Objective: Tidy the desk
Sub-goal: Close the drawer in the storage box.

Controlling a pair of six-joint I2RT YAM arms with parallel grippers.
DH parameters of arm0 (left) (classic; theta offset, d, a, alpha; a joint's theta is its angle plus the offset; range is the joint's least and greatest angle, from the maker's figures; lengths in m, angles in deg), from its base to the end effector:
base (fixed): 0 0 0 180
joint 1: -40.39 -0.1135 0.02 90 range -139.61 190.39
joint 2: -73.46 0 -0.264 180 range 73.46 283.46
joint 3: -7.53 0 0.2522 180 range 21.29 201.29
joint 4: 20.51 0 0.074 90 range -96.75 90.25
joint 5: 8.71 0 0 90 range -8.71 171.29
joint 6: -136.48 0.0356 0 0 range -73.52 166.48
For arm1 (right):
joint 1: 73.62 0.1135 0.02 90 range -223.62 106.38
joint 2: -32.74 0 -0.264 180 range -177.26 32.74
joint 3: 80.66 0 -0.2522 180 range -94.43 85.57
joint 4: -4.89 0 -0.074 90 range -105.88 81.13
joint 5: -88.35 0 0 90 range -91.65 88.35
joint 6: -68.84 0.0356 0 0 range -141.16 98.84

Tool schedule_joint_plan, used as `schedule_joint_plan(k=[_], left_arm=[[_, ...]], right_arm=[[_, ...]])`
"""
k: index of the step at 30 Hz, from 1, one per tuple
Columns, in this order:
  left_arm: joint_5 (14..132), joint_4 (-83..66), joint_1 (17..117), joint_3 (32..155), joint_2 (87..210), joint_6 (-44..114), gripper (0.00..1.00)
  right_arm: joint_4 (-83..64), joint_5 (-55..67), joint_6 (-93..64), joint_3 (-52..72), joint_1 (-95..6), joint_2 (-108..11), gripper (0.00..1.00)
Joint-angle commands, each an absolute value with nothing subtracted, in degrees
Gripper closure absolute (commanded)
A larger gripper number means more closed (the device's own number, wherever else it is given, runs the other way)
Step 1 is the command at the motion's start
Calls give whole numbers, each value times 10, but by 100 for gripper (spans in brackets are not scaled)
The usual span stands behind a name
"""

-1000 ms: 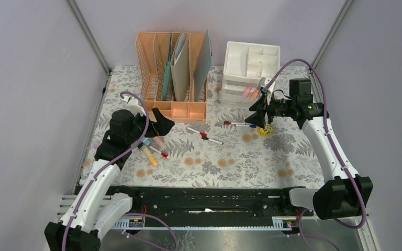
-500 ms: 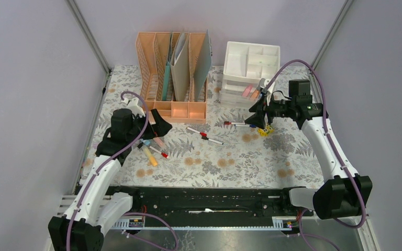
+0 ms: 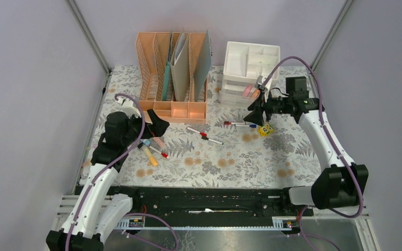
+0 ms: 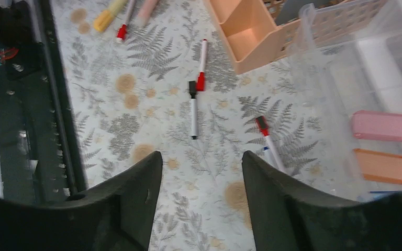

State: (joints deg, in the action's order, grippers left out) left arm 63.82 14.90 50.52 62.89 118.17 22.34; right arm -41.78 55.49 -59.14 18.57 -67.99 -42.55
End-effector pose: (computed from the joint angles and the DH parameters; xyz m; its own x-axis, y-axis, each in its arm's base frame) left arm 0.1736 -0.0419 0.3006 -0.5546 -0.2972 -0.7772 0.2294 0.8433 -0.4861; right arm 0.2700 0.0567 0.3315 -0.0967 -0.3451 -0.9336 -0.9411 0.3370 -0.0271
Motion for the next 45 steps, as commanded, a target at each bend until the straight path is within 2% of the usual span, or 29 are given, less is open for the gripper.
schedule_joint_plan(k=[1,2,3,8,11,12,16,19,20,27,31,34,37,42,45], left_arm=[[667,104,503,624,1159,240,1],[668,101,503,623,1158,240,1],[669,100,503,622,1160,240,1],[668,100,503,624,1179,241,1],[653,97,503,624,1191,240,1],[646,94,503,624,1195,240,1],[621,86,503,623,1204,239,1],[602,78,503,619,1203,236,1],[595,75,503,617,1201,235,1],[551,47,503,610,1192,233,1],[511,20,503,604,1193,221,1],[474,-25,503,590,1193,184,1],[432,-118,504,559,1197,108,1],[435,-265,539,506,1218,8,1],[477,-279,578,503,1236,10,1]], right_arm=[[-484,462,-731,144,-679,-469,46],[-514,360,-778,143,-678,-474,58],[-512,349,-771,142,-677,-479,60],[-521,331,-720,121,-665,-502,54],[-514,296,-725,130,-640,-505,55],[-500,278,-726,136,-631,-508,58],[-455,230,-711,126,-612,-544,88],[-398,184,-682,100,-598,-584,99],[-375,169,-671,91,-595,-596,100],[-249,84,-574,8,-592,-659,100],[-233,60,-540,-42,-589,-698,98],[-233,48,-530,-62,-589,-716,92],[-278,107,-532,-64,-590,-701,85],[-360,271,-524,-34,-593,-622,58],[-360,312,-488,-30,-607,-587,49]])
